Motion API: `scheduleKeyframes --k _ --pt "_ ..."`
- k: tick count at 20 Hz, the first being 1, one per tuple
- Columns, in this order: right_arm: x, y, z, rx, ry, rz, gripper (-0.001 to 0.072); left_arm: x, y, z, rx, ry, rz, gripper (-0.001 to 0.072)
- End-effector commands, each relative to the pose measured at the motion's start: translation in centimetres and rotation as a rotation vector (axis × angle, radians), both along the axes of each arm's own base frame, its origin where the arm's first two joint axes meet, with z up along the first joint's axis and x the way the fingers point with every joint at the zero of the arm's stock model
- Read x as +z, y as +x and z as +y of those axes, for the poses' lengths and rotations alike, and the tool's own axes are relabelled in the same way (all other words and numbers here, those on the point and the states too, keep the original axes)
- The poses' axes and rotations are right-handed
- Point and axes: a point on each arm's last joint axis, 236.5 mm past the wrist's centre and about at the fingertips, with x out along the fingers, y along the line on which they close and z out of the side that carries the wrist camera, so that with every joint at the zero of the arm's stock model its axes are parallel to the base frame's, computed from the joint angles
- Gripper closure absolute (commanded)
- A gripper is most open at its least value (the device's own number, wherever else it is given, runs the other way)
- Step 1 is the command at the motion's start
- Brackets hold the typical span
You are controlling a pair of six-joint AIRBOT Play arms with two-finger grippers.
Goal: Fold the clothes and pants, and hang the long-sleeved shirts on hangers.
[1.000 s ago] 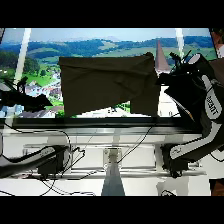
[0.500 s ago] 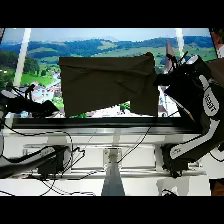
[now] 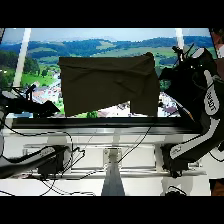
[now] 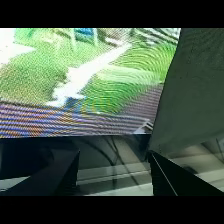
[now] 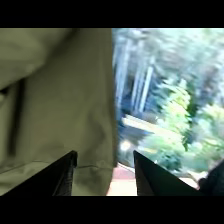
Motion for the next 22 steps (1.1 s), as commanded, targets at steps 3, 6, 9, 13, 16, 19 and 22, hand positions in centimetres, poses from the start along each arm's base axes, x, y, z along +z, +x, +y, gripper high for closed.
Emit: scheduleKeyframes --k 3,6,9,13,16,19,22 --pt "-2.0 -2.0 1.9 -0.038 0.126 0.149 0.0278 -0.1 0.0 0.1 0.002 0.003 -0.002 0.0239" --pt "-2.2 -1.1 2.8 -0.058 0.176 0.127 0.0281 -0.1 0.0 0.1 0.003 0.003 -0.002 0.0239" --pt "-2.2 -1.1 2.8 -0.043 0.177 0.121 0.0326 -0.1 0.0 0.1 0.003 0.002 -0.002 0.0239" --pt "-1.9 -2.4 3.2 0.005 0.193 0.154 0.0326 -0.1 0.0 0.0 0.003 0.000 -0.001 0.0239" --pt "-2.3 -3.3 2.4 0.050 0.155 0.172 0.0325 0.1 0.4 -0.3 0.017 -0.017 -0.011 0.0240" --pt "-3.9 -3.8 -0.8 0.033 0.003 0.201 0.0324 0.2 0.4 -0.4 0.019 -0.020 -0.013 0.0239" --pt "-3.7 -3.4 -0.1 0.015 0.032 0.193 0.0323 0.2 0.5 -0.4 0.019 -0.019 -0.013 0.0239"
